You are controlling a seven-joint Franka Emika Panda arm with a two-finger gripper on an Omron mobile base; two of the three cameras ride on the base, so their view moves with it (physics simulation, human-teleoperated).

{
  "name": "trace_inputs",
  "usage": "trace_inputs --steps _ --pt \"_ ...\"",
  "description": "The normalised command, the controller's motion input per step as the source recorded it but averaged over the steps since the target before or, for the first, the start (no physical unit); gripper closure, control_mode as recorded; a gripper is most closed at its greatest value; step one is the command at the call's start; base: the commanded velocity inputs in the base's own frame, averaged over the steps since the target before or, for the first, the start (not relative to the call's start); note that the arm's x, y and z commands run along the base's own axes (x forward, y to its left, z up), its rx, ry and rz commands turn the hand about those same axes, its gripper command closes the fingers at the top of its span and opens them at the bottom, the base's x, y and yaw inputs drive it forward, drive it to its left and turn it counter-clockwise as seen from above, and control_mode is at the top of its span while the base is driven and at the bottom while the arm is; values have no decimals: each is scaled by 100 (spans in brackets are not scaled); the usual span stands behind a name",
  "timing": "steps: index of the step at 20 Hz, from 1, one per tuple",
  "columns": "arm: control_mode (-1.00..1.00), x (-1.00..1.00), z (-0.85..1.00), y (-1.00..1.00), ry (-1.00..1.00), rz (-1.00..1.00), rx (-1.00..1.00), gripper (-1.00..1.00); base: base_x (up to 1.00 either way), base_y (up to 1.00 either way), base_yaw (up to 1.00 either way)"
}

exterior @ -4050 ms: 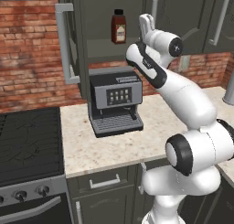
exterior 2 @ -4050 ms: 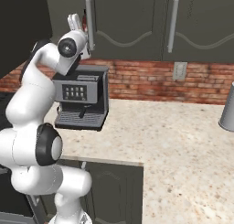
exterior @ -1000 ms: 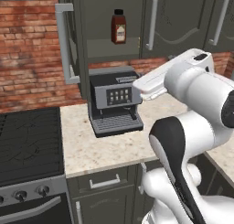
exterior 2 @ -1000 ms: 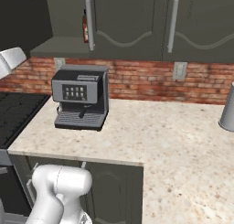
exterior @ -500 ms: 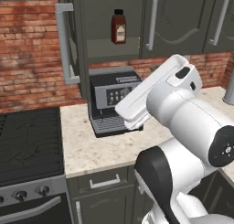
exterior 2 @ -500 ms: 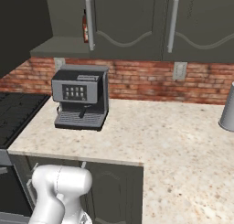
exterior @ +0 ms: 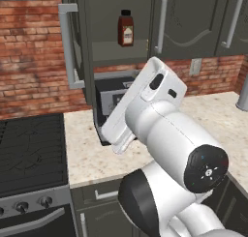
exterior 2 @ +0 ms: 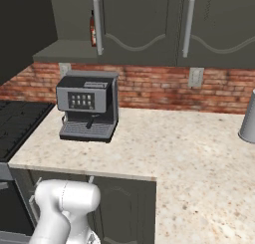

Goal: Pick the candle and candle from the dining table and place them in the open cabinet. Close the cabinet after placing the objects.

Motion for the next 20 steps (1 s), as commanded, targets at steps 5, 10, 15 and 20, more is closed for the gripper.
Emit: trace_inputs --steps 5,10,15,20 --pt "-100 0 -2 36 0 0 -17 -100 0 0 0" --pt "-100 2 -7 33 0 0 -21 -100 0 0 0" --pt "-100 17 -25 23 -1 0 -20 -100 0 0 0" --pt "-100 35 -26 14 -1 0 -19 -100 0 0 0"
